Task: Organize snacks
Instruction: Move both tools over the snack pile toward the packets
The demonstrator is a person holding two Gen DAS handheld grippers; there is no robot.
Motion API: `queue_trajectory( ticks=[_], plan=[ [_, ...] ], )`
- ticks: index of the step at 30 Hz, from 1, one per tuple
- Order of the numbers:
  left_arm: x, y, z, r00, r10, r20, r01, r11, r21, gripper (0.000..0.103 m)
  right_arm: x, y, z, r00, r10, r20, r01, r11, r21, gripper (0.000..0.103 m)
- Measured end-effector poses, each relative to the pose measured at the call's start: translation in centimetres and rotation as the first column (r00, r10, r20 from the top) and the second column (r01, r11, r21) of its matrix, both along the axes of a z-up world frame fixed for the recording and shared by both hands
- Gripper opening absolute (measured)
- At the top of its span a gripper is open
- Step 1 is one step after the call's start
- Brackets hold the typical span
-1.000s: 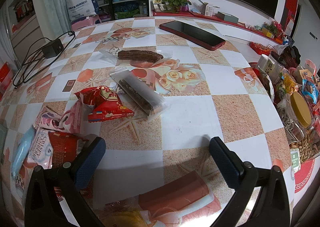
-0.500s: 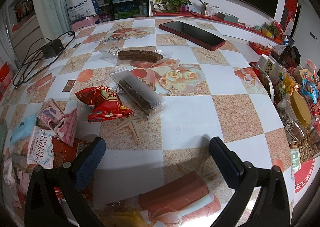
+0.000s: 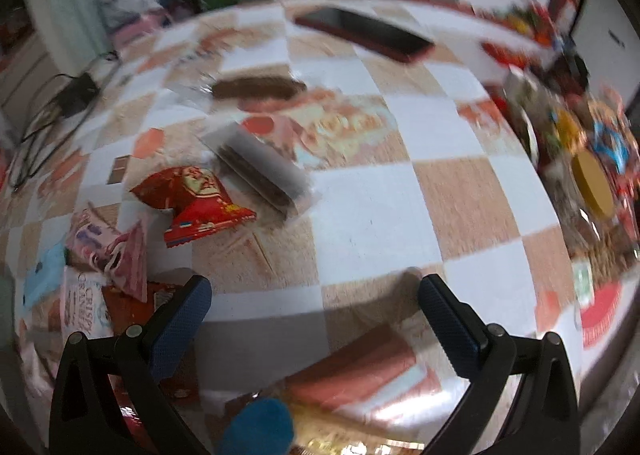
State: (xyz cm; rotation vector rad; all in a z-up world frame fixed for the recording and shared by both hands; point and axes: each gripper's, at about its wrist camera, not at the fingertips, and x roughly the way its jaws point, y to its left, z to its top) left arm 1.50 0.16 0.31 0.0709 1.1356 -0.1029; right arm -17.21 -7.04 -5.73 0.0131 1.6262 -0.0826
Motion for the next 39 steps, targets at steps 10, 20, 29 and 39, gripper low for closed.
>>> queue_trajectory(
  ticks=[10,20,29,39],
  plan=[
    [-0.5,2.2,2.1,0.959,-0.146,-0.242,0.124,0.987,-0.105,0.103,0.8,-0.1,-0.2,1.0,-0.01,-0.009,0.01,1.0,0.002,0.103],
    [-6.3,12.6,7.6,0.969,-0.084,-0.232,0.098,0.994,0.05,0.103,1.1,-0.2,-0.4,0.998,-0.042,-0.055,0.042,0.999,0.001,0.103],
    [-8.7,20.5,6.1,0.93,0.095,-0.355,-0.08,0.995,0.056,0.103,2.1,3.5,0.9,0.976,-0.165,-0.14,0.182,0.976,0.117,0.103],
    [-6.6,23.0,1.4,0.877,0.215,-0.431,-0.203,0.976,0.074,0.103,5.6,8.9,1.8,0.952,-0.275,-0.134,0.296,0.939,0.175,0.103]
  ],
)
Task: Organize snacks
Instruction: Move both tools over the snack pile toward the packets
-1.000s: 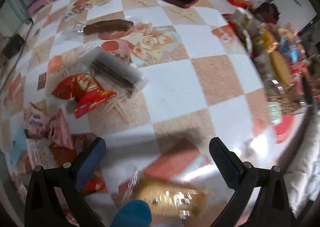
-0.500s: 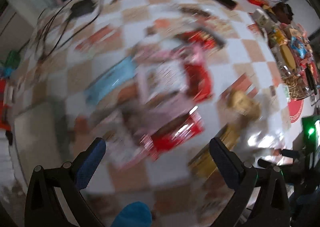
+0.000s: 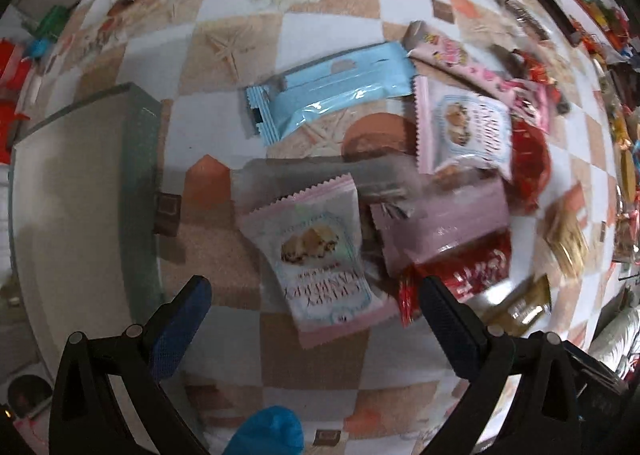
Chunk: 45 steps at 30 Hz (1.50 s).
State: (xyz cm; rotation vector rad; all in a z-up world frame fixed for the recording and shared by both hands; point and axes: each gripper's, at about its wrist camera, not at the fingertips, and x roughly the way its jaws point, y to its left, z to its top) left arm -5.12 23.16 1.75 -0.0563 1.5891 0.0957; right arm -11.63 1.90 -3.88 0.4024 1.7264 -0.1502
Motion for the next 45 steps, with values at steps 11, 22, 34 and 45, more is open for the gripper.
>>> queue_trajectory(
  ticks=[11,22,34,45],
  plan=[
    [-2.3,3.5,-2.8,0.999,0.033,-0.031,-0.033,0.999,0.006,0.103,2.0,2.1,-1.4,0.996,0.083,-0.041,-0.084,0.996,-0.017,0.103],
    [-0.5,3.4,-4.3,1.0,-0.014,-0.012,0.014,1.0,0.003,0.103,0.2,2.9,-0.7,0.979,0.193,-0.062,-0.2,0.973,-0.119,0.103],
    [-0.4,3.2,-4.3,0.999,-0.02,-0.037,0.02,1.0,-0.003,0.103,3.0,8.3,2.0,0.905,0.425,0.013,-0.422,0.901,-0.098,0.103],
    [-0.4,3.4,-4.4,1.0,-0.019,-0.01,0.019,1.0,-0.003,0.103,3.3,13.3,0.5,0.855,0.519,-0.013,-0.516,0.847,-0.127,0.103]
  ],
)
